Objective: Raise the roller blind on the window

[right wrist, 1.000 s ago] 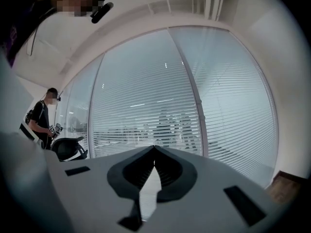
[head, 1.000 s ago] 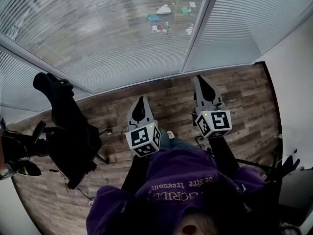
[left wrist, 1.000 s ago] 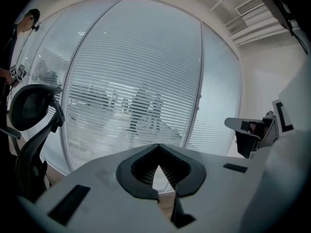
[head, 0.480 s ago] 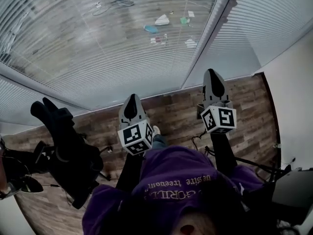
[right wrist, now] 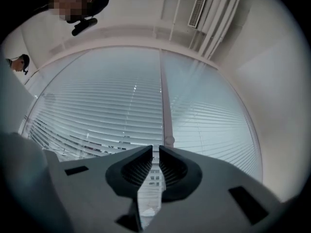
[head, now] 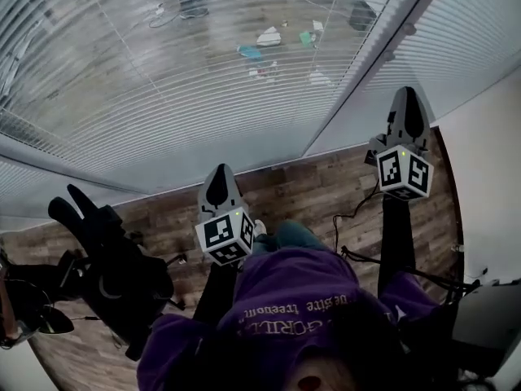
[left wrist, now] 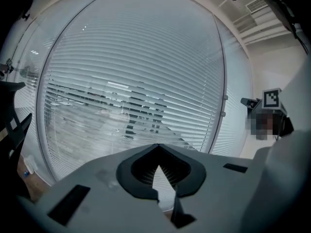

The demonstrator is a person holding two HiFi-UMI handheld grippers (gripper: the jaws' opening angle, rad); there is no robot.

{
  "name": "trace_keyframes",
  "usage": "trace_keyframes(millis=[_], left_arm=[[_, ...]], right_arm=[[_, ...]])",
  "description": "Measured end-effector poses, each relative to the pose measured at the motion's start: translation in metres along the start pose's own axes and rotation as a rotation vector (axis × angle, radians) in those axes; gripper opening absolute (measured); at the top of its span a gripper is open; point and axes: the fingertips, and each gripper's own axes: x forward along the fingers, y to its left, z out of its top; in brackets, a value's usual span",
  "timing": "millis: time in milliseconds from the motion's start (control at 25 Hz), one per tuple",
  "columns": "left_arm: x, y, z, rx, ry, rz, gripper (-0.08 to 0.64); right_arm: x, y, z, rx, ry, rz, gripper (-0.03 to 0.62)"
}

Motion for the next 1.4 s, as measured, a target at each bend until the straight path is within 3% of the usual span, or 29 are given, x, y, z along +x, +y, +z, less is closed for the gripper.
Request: trace_keyframes(millis=[320,920,1200,1400], left_arm=[[0.015,-0.004,0.013,-0.005,-0.047,0.042,0.002],[0.02,0.006,0.011,-0.017,-0.055,0.127,0.002],[0.021,0.011,0.009,-0.018,-0.059,0.14,0.002],[0.023,0.015,0.013,-0.017,-0.068,0.151,0.002]], right_arm=[[0.073,-0.026,-0.007,0.046,0.144,0.064,0.132],[0.133,-0.047,-0.011,0.109,0.218,0.065,0.137],[0.132,-0.046,-0.008,0.072,0.207,0.076,0.127],[0.132,-0.041,-0.006,-0.07,0.226,0.095,0.126]])
